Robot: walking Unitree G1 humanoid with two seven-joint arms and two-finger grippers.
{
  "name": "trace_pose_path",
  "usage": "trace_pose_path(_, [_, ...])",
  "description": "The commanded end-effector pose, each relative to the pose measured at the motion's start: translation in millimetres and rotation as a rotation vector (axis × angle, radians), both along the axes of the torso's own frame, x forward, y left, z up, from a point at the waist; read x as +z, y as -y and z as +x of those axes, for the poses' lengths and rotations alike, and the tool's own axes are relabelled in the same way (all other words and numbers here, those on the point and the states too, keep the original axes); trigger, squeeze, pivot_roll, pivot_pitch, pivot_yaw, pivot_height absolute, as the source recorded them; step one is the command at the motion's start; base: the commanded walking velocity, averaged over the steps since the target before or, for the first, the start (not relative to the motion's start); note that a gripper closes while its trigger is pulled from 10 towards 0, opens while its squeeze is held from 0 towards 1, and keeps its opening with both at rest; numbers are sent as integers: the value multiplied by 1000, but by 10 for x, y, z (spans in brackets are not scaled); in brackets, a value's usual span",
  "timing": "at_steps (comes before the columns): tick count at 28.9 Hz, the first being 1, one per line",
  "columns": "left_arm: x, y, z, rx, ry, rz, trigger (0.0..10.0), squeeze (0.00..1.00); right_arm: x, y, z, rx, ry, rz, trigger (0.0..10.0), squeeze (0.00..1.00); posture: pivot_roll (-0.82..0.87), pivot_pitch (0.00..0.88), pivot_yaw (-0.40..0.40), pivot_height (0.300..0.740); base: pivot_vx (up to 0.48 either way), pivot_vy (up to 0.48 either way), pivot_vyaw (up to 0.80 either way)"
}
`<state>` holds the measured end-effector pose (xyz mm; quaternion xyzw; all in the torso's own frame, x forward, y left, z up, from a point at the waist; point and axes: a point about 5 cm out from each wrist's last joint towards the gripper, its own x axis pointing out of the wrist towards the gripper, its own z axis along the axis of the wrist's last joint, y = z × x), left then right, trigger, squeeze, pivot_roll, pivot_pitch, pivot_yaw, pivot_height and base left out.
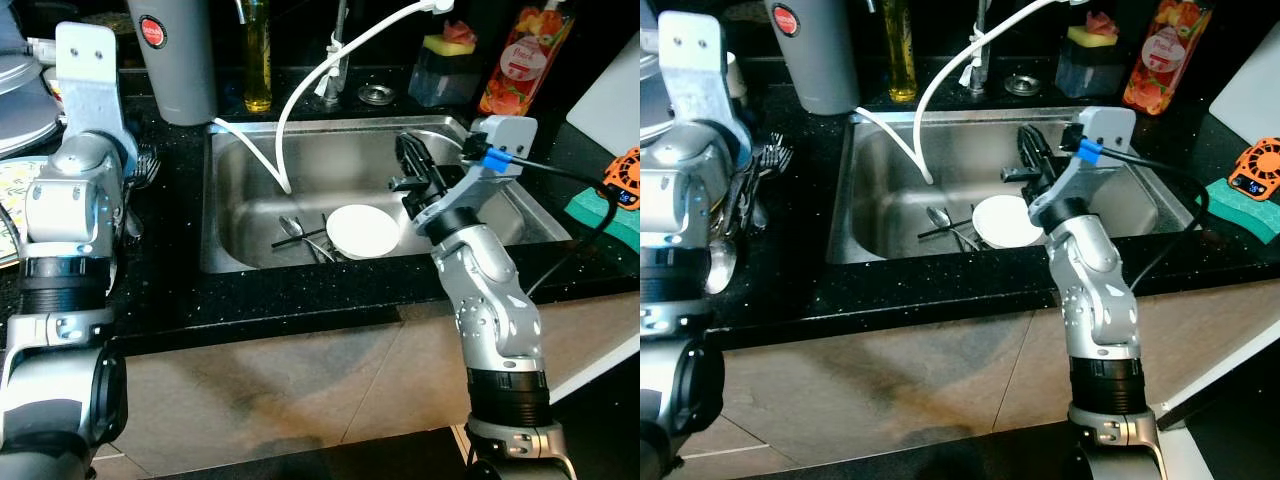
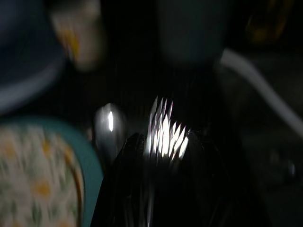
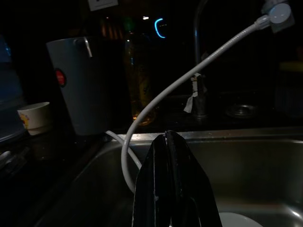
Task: Kitchen organization
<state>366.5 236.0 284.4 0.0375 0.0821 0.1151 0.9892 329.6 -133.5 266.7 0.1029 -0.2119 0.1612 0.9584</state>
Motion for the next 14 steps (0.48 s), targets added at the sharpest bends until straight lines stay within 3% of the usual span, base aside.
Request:
trace_pose_path(1, [-212, -33, -53, 43, -118, -59, 9961, 0, -25, 10, 5, 1, -14, -1, 10000, 0, 155, 74, -18, 740, 0, 0, 0])
trace_pose_path(3, [-399, -29, -99, 78, -199, -91, 10000, 0, -43, 23, 12, -3, -20, -3, 10000, 0, 156, 71, -22, 740, 0, 0, 0])
trace_pose_path(5, [-424, -19, -106, 85, -207, -94, 10000, 0, -47, 25, 14, -3, -21, -3, 10000, 0, 156, 71, -22, 740, 0, 0, 0])
trace_pose_path(9, [-435, 17, -133, 140, -190, 3, 10000, 0, -56, 26, 7, -3, -20, -7, 10000, 0, 140, 57, -16, 740, 0, 0, 0])
trace_pose_path(14, [-386, 26, -202, 183, -147, 34, 10000, 0, -56, 33, 25, 0, -21, -10, 10000, 0, 159, 61, -29, 740, 0, 0, 0])
